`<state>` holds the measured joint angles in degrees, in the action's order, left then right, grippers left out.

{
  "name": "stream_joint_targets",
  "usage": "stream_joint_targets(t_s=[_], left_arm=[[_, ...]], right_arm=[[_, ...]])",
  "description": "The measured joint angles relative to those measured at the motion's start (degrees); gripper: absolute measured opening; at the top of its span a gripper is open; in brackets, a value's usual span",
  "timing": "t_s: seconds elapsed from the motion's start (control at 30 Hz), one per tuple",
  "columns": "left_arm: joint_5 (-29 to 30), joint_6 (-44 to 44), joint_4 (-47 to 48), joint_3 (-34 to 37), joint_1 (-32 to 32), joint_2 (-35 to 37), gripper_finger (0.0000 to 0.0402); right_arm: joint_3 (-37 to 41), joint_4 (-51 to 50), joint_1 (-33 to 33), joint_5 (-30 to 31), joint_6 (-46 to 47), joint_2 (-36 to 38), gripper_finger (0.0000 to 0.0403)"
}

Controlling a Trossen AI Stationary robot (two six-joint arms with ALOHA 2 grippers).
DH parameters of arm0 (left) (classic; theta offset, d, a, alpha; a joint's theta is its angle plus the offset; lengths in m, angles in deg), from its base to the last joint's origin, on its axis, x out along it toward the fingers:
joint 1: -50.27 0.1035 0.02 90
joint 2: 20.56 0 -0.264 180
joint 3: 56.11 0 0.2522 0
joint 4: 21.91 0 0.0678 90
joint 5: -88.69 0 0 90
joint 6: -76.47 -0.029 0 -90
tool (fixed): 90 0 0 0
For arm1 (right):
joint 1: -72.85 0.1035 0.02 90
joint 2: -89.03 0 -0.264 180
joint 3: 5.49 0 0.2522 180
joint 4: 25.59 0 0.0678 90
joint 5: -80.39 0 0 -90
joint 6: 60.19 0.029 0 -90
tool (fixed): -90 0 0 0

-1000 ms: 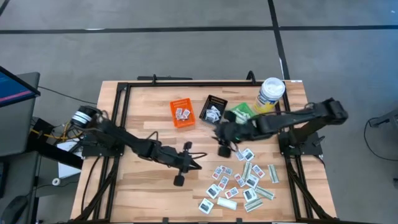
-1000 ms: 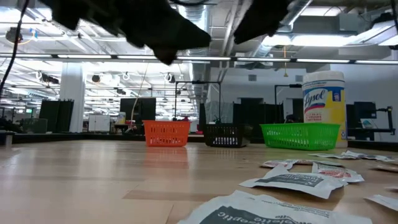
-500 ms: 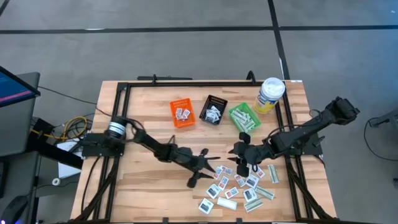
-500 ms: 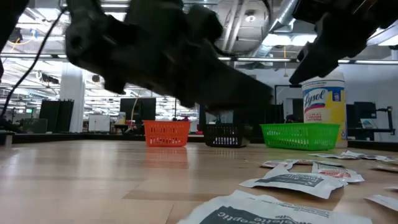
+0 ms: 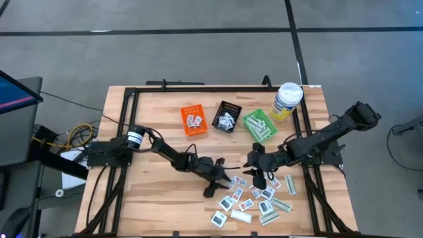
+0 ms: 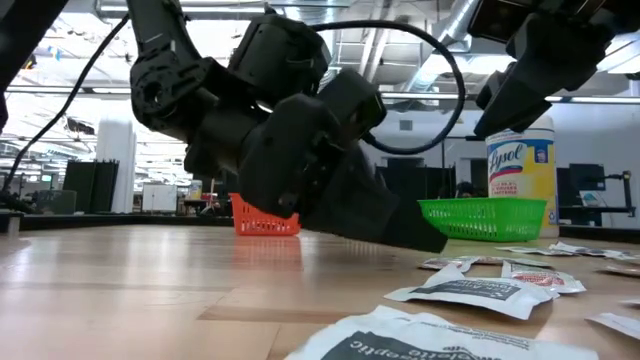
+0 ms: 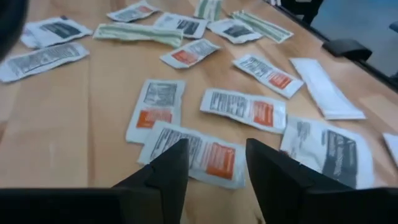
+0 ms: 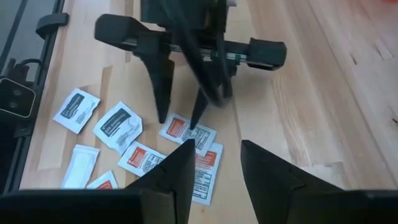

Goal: Pick & Place First Aid Supplies
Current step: Put the orange ointment pack into the orange basket

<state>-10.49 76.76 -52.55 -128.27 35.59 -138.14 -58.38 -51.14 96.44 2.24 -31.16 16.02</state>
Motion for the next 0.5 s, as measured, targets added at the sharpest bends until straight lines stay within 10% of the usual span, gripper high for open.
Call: stream_joint_targets(t_s=[0.5], left_arm=[[2.49,-1.96,5.98,-0.17,0.66,0.28,0.0008]], right_arm=[[0.0,0.13,0.0,-0.02,-0.02,0.0,0.0123]])
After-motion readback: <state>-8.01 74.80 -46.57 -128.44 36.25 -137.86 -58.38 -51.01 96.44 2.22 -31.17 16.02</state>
